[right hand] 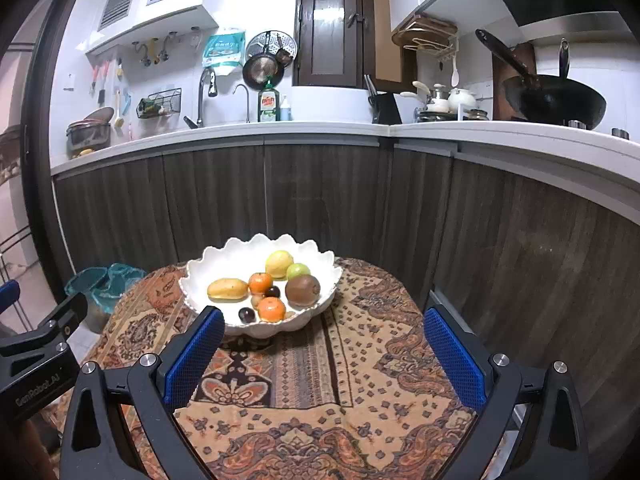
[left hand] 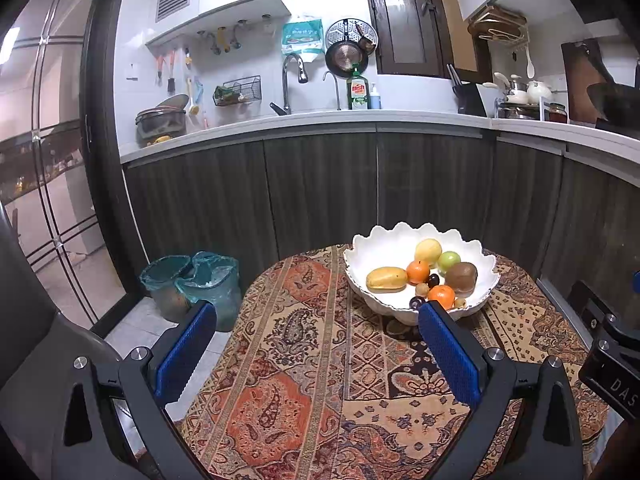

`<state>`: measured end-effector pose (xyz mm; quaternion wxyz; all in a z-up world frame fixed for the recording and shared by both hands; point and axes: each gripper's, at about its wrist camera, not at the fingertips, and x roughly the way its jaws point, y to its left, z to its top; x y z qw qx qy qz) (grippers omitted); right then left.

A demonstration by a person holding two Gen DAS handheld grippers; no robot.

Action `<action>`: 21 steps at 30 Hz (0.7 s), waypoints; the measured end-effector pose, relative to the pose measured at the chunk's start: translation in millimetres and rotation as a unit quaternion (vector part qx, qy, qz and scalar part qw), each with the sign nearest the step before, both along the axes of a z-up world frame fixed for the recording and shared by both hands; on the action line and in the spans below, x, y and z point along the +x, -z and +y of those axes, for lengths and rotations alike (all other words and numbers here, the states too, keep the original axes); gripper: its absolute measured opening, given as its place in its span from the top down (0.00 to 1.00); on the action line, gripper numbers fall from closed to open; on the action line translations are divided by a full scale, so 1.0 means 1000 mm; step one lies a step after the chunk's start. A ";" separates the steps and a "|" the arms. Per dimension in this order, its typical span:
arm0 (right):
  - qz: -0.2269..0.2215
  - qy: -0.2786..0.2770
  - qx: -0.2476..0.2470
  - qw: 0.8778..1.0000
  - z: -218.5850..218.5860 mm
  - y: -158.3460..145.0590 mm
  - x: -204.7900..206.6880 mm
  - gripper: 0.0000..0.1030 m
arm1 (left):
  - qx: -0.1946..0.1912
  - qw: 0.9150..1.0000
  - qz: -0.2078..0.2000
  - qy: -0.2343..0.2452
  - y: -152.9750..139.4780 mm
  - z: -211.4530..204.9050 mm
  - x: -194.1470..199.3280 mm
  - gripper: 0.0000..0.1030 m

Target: Organize fruits

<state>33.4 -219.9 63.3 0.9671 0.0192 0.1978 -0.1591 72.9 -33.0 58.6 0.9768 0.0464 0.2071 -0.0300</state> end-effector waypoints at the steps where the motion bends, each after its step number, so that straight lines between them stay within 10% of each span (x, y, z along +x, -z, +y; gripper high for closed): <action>1: -0.001 0.001 0.000 1.000 0.000 0.000 -0.001 0.02 | -0.001 1.000 -0.001 0.000 -0.001 0.000 -0.001 0.00; 21: -0.004 0.001 0.001 1.000 -0.001 -0.003 -0.001 0.02 | 0.001 1.000 0.000 0.002 -0.002 -0.001 -0.002 0.00</action>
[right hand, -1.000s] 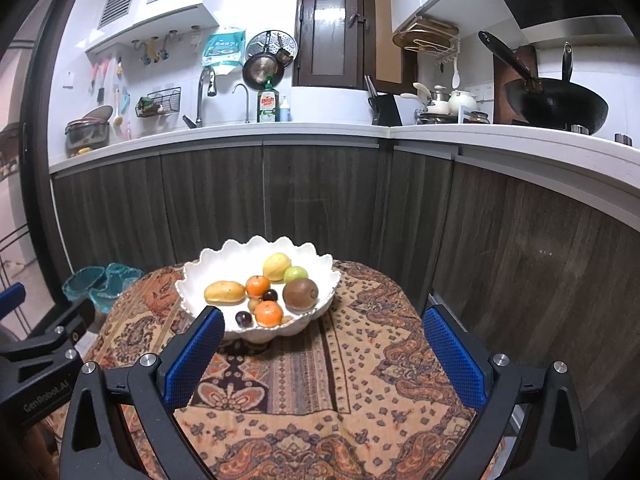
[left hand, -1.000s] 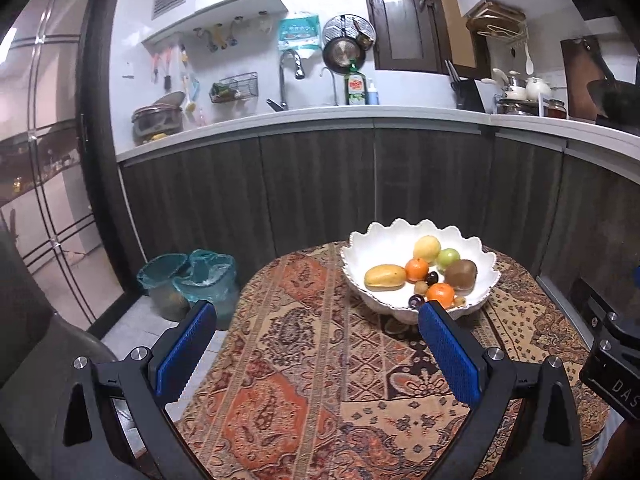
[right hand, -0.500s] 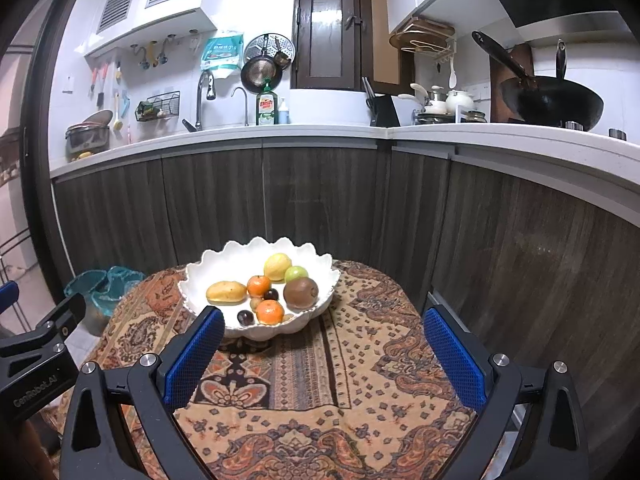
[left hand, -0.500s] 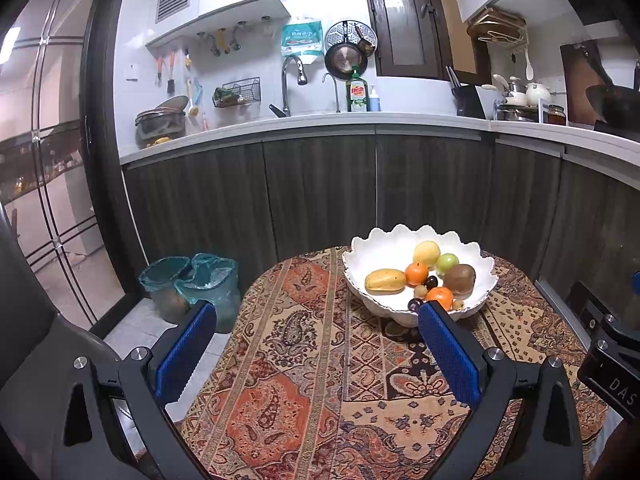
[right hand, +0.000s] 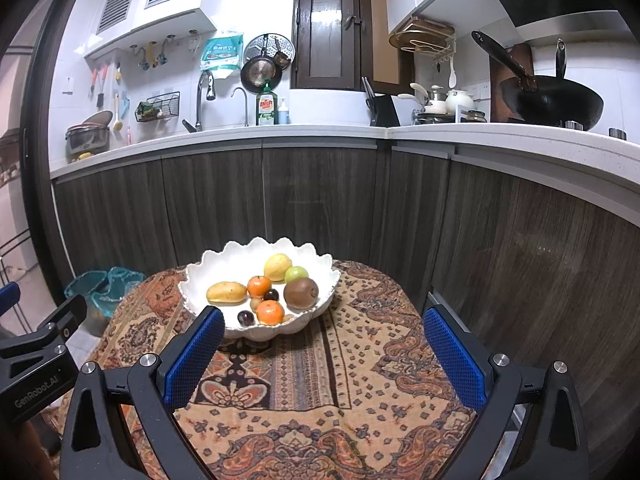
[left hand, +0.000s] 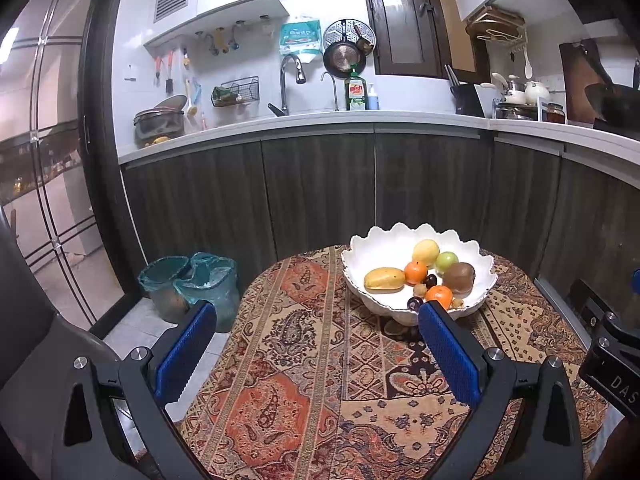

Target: Organize fruits

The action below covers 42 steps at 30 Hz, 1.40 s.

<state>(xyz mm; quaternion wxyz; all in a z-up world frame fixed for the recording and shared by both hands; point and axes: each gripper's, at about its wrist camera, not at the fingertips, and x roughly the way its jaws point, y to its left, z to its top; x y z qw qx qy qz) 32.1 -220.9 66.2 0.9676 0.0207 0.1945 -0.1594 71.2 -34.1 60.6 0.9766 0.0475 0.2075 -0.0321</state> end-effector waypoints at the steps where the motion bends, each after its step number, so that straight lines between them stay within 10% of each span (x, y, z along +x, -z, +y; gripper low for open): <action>1: 0.000 0.000 0.000 1.000 0.000 0.000 0.000 0.02 | -0.001 1.000 0.001 0.001 0.000 0.000 0.000 0.00; 42: 0.003 0.002 0.003 1.000 -0.001 0.003 0.000 0.02 | -0.001 1.000 0.006 0.015 0.003 -0.001 0.001 0.00</action>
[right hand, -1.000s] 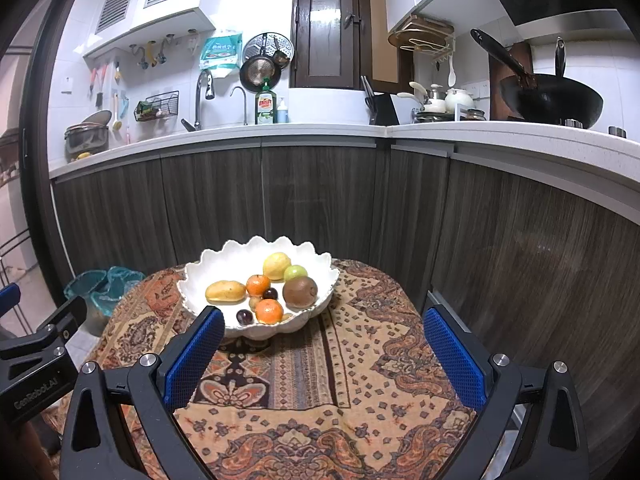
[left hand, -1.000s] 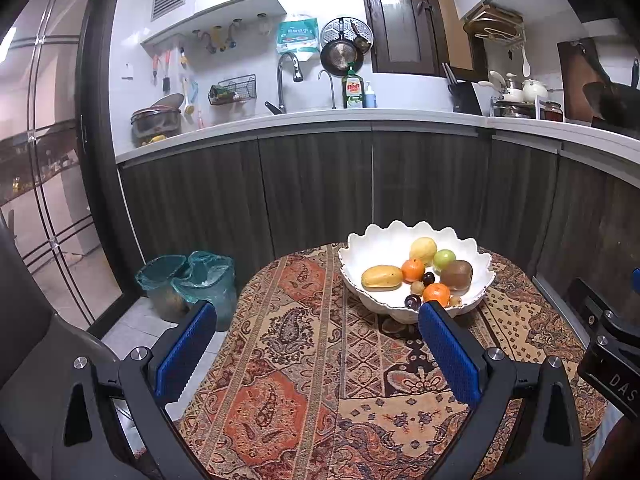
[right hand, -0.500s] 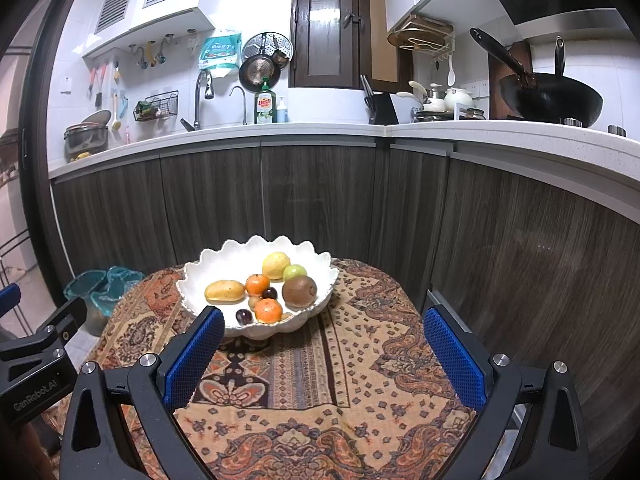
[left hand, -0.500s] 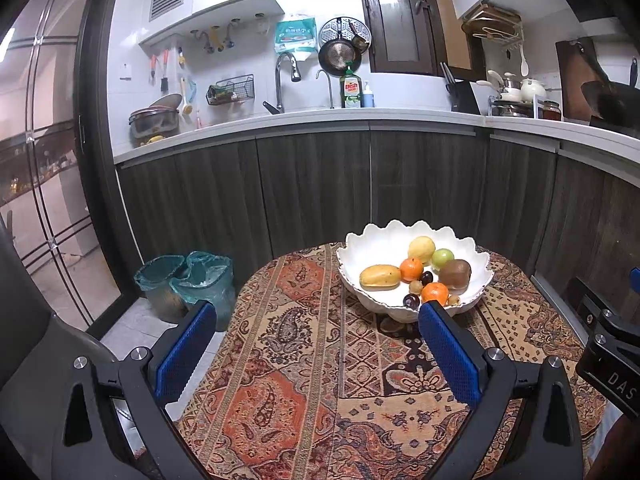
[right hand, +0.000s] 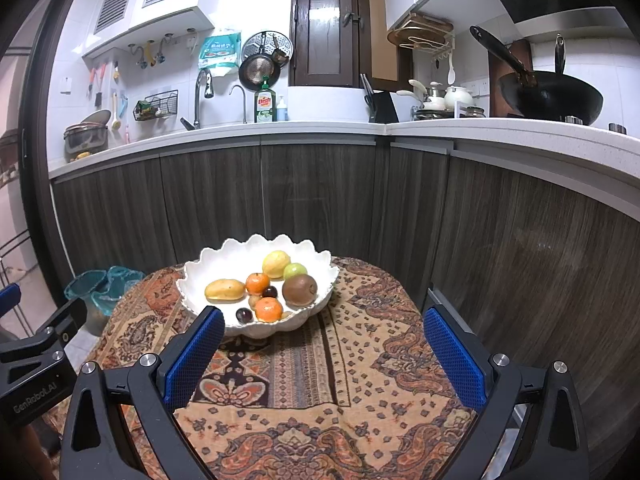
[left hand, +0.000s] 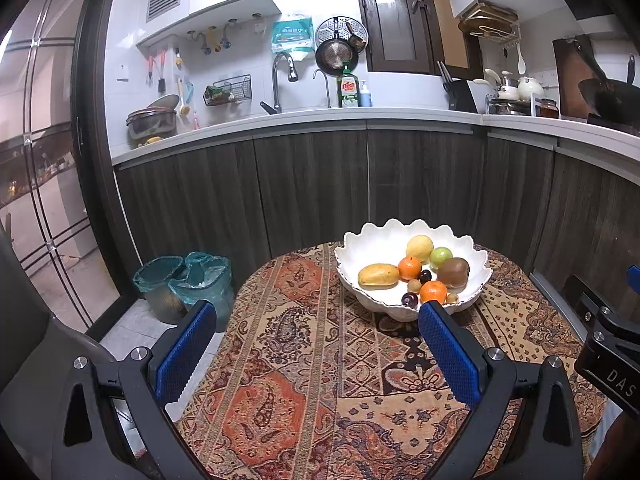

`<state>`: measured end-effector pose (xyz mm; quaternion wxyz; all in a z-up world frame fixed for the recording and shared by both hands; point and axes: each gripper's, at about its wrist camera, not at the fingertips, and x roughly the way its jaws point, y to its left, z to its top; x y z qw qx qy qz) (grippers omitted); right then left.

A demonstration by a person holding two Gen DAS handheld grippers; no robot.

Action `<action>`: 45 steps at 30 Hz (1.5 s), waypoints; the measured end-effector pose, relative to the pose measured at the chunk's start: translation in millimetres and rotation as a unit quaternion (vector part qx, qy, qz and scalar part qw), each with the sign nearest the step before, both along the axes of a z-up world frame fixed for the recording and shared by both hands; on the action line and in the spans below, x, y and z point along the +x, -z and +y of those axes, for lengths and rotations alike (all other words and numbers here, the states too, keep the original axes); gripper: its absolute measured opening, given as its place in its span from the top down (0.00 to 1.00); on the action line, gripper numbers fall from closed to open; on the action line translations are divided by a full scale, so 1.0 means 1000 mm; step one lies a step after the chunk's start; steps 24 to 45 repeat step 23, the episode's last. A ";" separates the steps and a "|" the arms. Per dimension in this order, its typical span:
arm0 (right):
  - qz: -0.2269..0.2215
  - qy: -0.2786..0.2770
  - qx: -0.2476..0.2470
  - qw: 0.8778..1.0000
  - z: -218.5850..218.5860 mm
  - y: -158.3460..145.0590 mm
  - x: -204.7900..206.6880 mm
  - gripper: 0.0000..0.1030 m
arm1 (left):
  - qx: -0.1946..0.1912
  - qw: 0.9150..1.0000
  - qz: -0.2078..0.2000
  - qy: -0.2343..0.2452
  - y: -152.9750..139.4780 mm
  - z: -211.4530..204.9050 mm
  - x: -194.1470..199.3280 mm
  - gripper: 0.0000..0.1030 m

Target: Organize fruits

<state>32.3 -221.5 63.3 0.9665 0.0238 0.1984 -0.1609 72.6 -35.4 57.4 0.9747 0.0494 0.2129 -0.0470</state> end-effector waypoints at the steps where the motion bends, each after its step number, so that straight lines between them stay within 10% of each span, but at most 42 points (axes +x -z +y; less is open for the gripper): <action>1: 0.000 0.000 0.000 1.000 0.000 0.000 0.000 0.02 | 0.001 1.000 -0.001 0.000 0.000 0.000 0.000 0.00; 45: 0.004 0.001 0.003 1.000 0.000 0.000 0.001 0.02 | 0.004 1.000 0.008 0.000 0.006 0.002 0.003 0.00</action>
